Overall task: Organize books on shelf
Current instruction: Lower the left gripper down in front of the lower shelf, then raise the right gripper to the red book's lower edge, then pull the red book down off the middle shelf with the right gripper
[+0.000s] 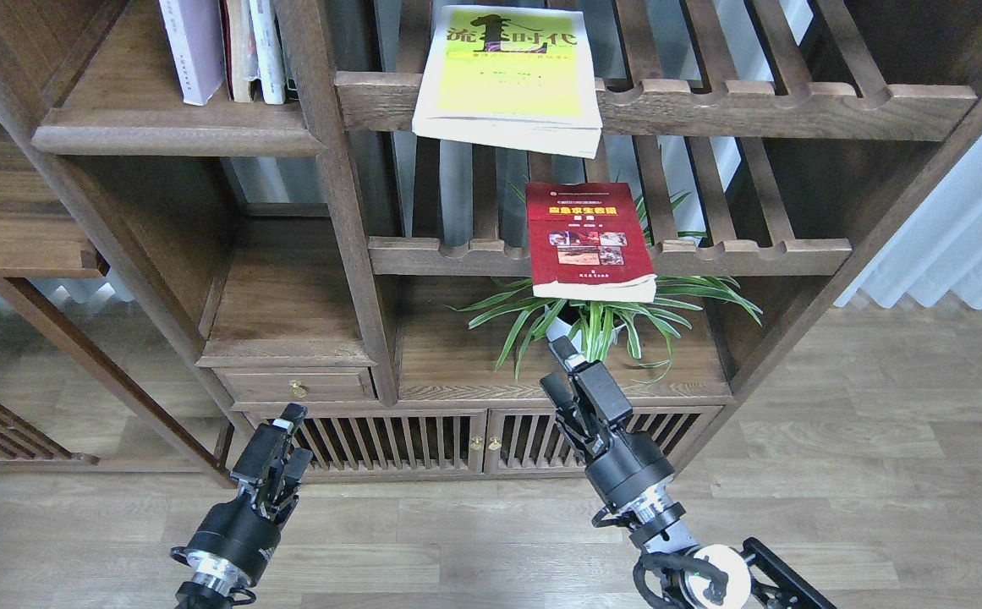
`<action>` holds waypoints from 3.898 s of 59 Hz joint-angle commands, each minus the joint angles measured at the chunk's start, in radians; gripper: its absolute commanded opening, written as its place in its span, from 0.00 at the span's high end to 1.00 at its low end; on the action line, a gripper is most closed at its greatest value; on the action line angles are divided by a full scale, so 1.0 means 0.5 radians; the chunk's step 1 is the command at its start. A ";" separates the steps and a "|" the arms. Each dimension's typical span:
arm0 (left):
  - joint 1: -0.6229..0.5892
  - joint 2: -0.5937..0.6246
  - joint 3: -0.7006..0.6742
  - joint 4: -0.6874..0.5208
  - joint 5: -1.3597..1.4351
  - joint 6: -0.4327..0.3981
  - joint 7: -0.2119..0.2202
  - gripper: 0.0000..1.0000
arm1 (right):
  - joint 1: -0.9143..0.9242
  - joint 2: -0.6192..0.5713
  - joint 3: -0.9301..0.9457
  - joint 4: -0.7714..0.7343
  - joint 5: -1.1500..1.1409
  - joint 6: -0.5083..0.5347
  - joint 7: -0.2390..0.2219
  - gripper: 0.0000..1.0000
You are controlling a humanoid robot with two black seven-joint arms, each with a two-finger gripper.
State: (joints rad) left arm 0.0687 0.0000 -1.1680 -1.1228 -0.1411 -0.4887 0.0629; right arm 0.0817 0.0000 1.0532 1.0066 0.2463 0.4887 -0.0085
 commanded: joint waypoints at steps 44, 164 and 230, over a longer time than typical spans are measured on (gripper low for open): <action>-0.048 0.000 -0.158 0.000 0.018 0.000 0.009 0.01 | 0.367 0.000 -0.063 -0.178 0.035 -0.036 0.149 0.02; -0.021 0.052 -0.229 -0.049 0.024 0.000 0.009 0.00 | 0.558 0.000 0.007 -0.421 0.093 -0.306 0.155 0.80; 0.179 0.776 0.179 -0.350 -0.518 0.000 0.003 0.00 | -0.455 0.000 -0.241 0.524 -0.075 0.000 0.008 0.96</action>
State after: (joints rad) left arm 0.1568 0.2808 -1.1395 -1.2849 -0.3429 -0.4887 0.0676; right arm -0.1203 -0.0001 0.9471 1.2721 0.2124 0.4889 0.0082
